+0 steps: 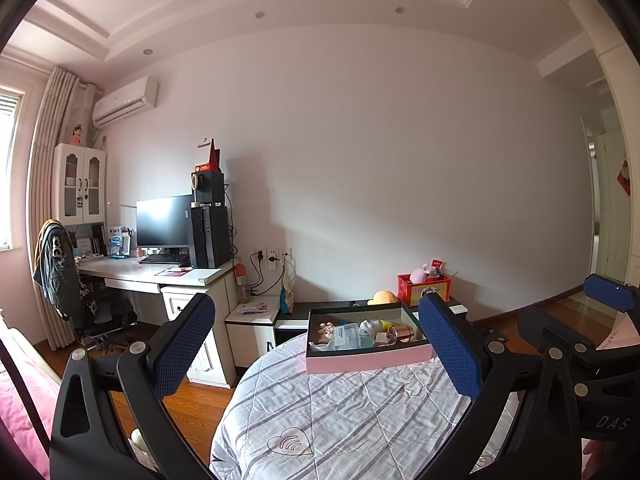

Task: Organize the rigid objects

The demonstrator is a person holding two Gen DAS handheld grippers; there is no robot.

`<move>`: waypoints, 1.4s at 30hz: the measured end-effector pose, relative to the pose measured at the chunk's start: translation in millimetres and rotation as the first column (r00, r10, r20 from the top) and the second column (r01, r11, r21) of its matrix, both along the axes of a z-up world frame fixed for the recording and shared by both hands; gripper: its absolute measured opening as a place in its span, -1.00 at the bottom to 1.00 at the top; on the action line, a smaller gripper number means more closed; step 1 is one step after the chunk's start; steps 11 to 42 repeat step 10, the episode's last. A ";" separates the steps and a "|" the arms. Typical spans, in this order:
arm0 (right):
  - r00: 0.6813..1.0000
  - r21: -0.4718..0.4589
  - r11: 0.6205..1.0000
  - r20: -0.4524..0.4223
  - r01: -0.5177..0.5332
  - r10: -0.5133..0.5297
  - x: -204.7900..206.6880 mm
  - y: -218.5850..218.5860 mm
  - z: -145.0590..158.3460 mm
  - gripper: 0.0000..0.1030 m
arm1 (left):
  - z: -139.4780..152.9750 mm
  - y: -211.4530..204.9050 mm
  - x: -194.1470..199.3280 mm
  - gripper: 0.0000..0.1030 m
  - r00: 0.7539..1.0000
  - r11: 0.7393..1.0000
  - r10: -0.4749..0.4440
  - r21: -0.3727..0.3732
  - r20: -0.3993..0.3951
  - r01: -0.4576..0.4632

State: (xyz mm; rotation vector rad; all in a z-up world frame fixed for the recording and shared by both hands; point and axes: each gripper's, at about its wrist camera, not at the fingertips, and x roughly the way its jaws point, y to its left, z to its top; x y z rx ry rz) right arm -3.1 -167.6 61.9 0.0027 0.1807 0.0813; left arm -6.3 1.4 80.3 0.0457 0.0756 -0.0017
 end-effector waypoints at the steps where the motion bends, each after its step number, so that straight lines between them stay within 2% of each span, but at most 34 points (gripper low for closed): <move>1: 1.000 0.000 1.000 -0.001 0.000 0.000 0.2 -0.3 0.0 1.00 | -0.3 0.5 -0.4 1.00 1.000 1.000 0.000 0.000 0.001 0.000; 42: 1.000 -0.001 1.000 -0.002 -0.002 0.002 0.1 -0.8 0.6 1.00 | -0.5 0.7 -0.4 1.00 1.000 1.000 0.000 -0.001 0.001 0.000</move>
